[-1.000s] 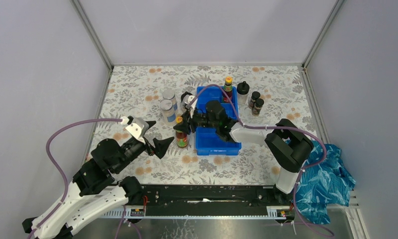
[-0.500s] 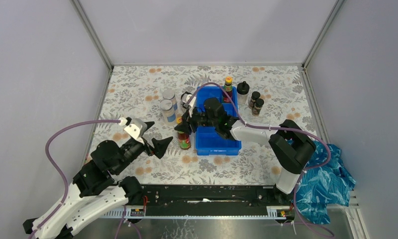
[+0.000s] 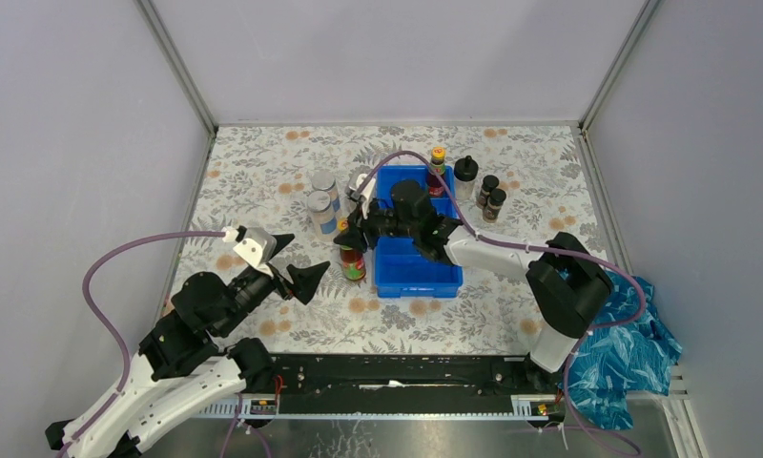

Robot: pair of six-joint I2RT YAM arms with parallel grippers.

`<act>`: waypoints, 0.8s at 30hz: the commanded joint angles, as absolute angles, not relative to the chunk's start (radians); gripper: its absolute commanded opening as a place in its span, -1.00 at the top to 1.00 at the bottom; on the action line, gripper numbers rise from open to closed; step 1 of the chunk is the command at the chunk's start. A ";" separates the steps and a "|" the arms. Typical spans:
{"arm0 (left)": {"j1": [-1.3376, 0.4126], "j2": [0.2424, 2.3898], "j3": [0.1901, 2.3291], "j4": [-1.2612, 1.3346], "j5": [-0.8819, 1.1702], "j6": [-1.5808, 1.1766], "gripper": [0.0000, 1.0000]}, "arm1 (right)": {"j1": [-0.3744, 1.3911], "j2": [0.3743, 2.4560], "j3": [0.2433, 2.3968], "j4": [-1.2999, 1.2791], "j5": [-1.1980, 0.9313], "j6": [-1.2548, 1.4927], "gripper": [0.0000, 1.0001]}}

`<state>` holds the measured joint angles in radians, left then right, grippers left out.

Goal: Organize the condiment bottles
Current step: Pick up the bottle from the center of the board.

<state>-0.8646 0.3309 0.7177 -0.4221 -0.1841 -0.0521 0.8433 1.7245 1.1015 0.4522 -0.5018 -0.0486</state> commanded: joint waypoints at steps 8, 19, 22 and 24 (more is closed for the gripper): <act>-0.870 0.321 0.710 -0.388 -0.205 -0.066 -0.97 | 0.838 1.609 1.243 0.530 -0.442 -0.109 1.00; -0.871 0.338 0.718 -0.389 -0.196 -0.065 -0.97 | 0.774 1.589 1.307 0.540 -0.398 -0.134 1.00; -0.871 0.343 0.722 -0.389 -0.193 -0.063 -0.97 | 0.734 1.590 1.328 0.541 -0.399 -0.131 1.00; -0.871 0.345 0.721 -0.389 -0.193 -0.063 -0.97 | 0.707 1.591 1.343 0.546 -0.401 -0.130 1.00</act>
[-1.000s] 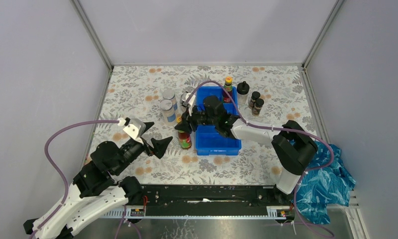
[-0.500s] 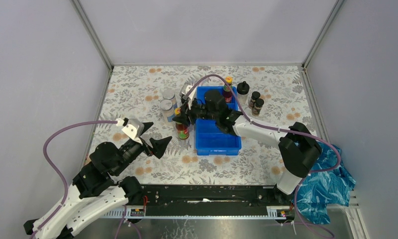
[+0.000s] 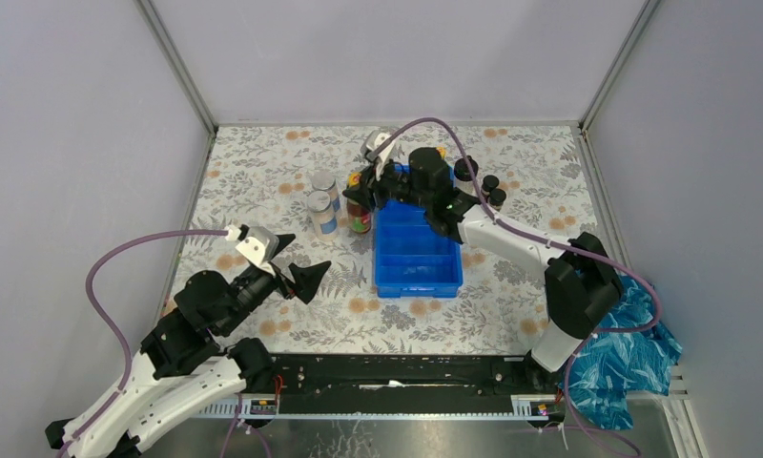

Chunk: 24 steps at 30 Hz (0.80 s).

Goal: Organize the condiment bottles
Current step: Place the bottle in the storage box.

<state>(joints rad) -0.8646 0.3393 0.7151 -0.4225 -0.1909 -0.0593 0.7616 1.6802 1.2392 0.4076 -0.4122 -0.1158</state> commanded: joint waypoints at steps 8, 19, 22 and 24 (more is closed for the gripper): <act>-0.870 0.362 0.726 -0.386 -0.185 -0.063 -0.97 | 0.601 1.621 1.399 0.560 -0.403 -0.121 1.00; -0.870 0.407 0.723 -0.342 -0.171 -0.055 -0.97 | 0.495 1.728 1.439 0.597 -0.426 -0.087 1.00; -0.871 0.416 0.717 -0.329 -0.172 -0.055 -0.97 | 0.476 1.762 1.465 0.589 -0.438 -0.089 1.00; -0.870 0.420 0.715 -0.325 -0.171 -0.056 -0.97 | 0.468 1.785 1.483 0.581 -0.445 -0.095 1.00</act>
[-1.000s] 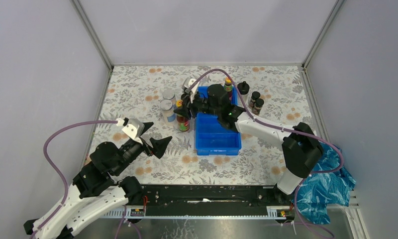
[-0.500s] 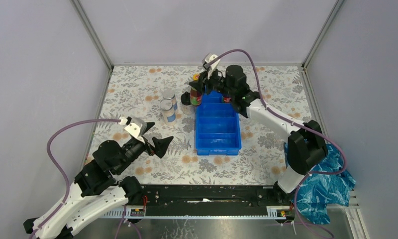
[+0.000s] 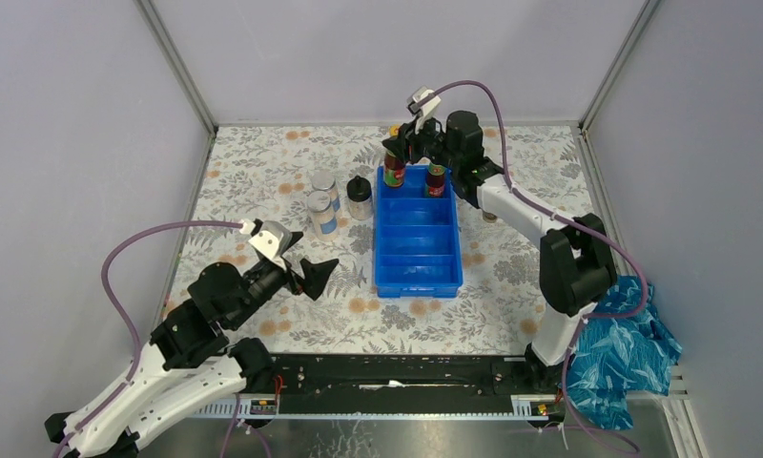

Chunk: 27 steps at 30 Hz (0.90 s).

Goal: Organize the condiment bottles
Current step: Place the bottle in the storage box.

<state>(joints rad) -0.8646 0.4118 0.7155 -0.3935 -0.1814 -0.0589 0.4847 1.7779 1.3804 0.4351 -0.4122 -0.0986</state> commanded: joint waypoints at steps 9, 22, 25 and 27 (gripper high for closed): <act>-0.870 0.436 0.703 -0.308 -0.173 -0.052 -0.97 | 0.441 1.854 1.519 0.567 -0.463 -0.111 1.00; -0.870 0.458 0.689 -0.284 -0.169 -0.035 -0.97 | 0.431 1.923 1.517 0.587 -0.472 -0.116 1.00; -0.870 0.459 0.685 -0.283 -0.167 -0.032 -0.97 | 0.431 1.937 1.520 0.587 -0.471 -0.127 1.00; -0.871 0.460 0.681 -0.280 -0.165 -0.031 -0.97 | 0.431 1.945 1.520 0.585 -0.470 -0.135 1.00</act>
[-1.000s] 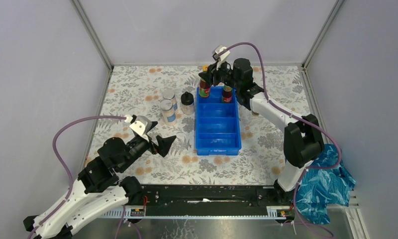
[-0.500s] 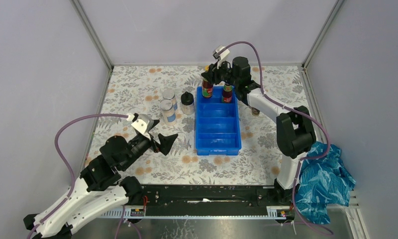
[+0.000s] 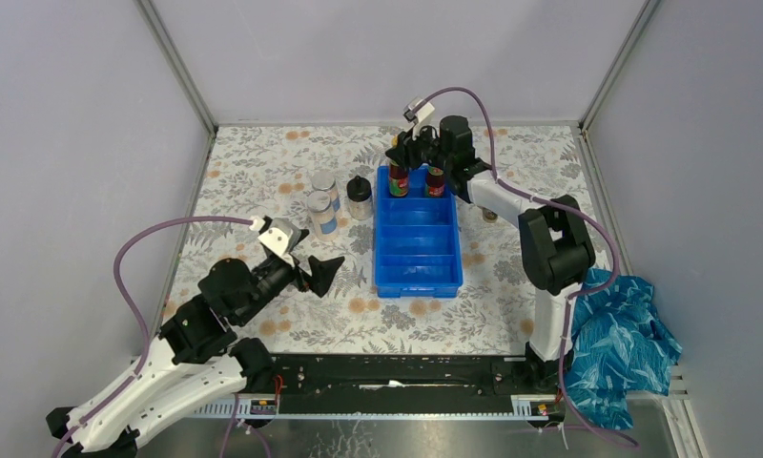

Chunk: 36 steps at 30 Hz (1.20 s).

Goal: Organize the condiment bottles
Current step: Place the bottle in the storage box.

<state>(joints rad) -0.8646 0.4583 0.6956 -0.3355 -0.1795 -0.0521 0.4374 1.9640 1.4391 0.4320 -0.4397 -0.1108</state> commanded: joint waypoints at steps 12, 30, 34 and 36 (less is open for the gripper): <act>-0.870 0.462 0.666 -0.272 -0.160 -0.026 -0.97 | 0.430 1.973 1.502 0.607 -0.469 -0.171 1.00; -0.871 0.455 0.656 -0.275 -0.164 -0.029 -0.97 | 0.430 1.983 1.418 0.703 -0.467 -0.156 1.00; -0.871 0.456 0.655 -0.275 -0.165 -0.029 -0.97 | 0.430 1.988 1.406 0.714 -0.468 -0.151 1.00; -0.870 0.457 0.655 -0.274 -0.166 -0.029 -0.97 | 0.430 1.987 1.397 0.720 -0.466 -0.148 1.00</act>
<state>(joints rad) -0.8646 0.4614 0.6685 -0.3244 -0.1650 -0.0498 0.4362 1.9987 1.3937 0.5606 -0.4557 -0.1524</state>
